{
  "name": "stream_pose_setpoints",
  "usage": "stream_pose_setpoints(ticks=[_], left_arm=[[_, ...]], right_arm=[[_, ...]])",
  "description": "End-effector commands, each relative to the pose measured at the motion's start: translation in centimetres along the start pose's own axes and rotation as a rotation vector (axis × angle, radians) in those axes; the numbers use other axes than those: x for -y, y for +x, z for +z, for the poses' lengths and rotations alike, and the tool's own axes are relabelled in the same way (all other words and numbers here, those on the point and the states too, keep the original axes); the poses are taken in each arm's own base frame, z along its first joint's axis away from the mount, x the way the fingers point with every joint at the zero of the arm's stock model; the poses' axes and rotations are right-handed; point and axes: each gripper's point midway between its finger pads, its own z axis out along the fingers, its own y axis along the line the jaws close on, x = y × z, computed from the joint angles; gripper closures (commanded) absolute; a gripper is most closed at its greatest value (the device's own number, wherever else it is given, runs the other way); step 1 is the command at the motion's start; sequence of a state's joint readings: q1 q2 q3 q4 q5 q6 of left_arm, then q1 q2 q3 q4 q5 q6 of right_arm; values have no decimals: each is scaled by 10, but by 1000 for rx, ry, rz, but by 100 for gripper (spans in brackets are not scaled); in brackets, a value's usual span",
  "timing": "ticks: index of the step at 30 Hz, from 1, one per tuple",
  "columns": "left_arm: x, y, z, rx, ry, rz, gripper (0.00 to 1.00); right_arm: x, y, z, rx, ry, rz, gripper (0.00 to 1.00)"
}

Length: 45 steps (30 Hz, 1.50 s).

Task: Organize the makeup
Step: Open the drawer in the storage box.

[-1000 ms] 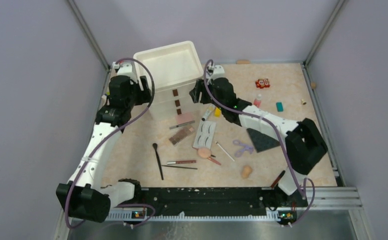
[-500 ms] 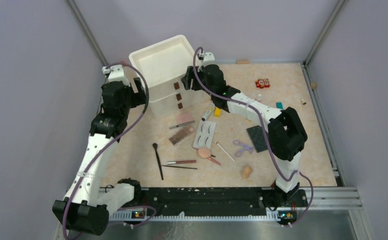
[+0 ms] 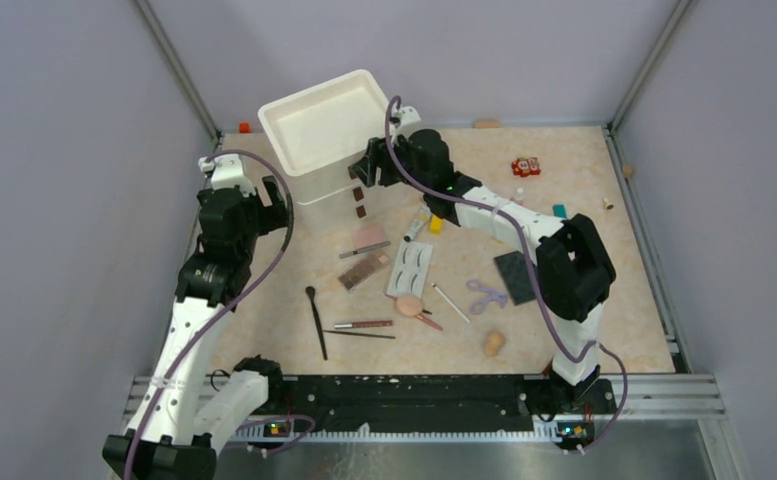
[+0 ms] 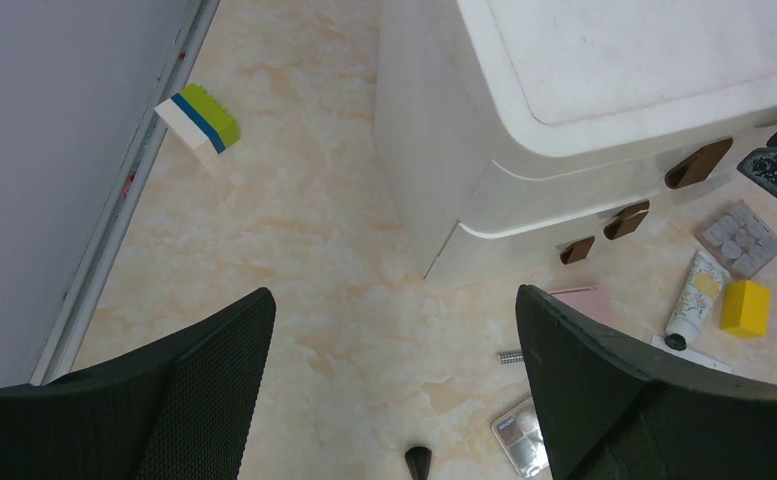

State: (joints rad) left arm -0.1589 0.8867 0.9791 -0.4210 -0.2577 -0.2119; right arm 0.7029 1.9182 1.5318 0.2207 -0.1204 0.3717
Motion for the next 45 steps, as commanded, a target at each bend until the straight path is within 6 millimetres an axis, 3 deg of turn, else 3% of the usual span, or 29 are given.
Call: stream_pose_setpoints(ticks=[1,5,14,26,33,38,40,45], left_arm=[[-1,-7,-4,51,3,6,7],[-1,-7,-4,48,4,11,8],[-4,-3,-3,37,-11,25,10],[-5,0,-6,30,-7,20,11],[-5,2,-5,26,-11,22,11],[-5,4,-4,19,-10,26,11],[-4,3,-3,18,-7,28,11],[-3,5,-1,9,-4,30,11]], right_arm=[[-10,-11,5,25,-39,8,38],[-6,3,17,-25,-17,24,39],[-18,4,30,-30,-52,61,47],[-32,-9,23,14,-86,52,50],[-29,-12,25,21,-67,53,62],[-30,-12,24,13,-66,54,92],[-31,-10,21,9,-76,51,99],[-36,-5,3,4,-100,44,100]])
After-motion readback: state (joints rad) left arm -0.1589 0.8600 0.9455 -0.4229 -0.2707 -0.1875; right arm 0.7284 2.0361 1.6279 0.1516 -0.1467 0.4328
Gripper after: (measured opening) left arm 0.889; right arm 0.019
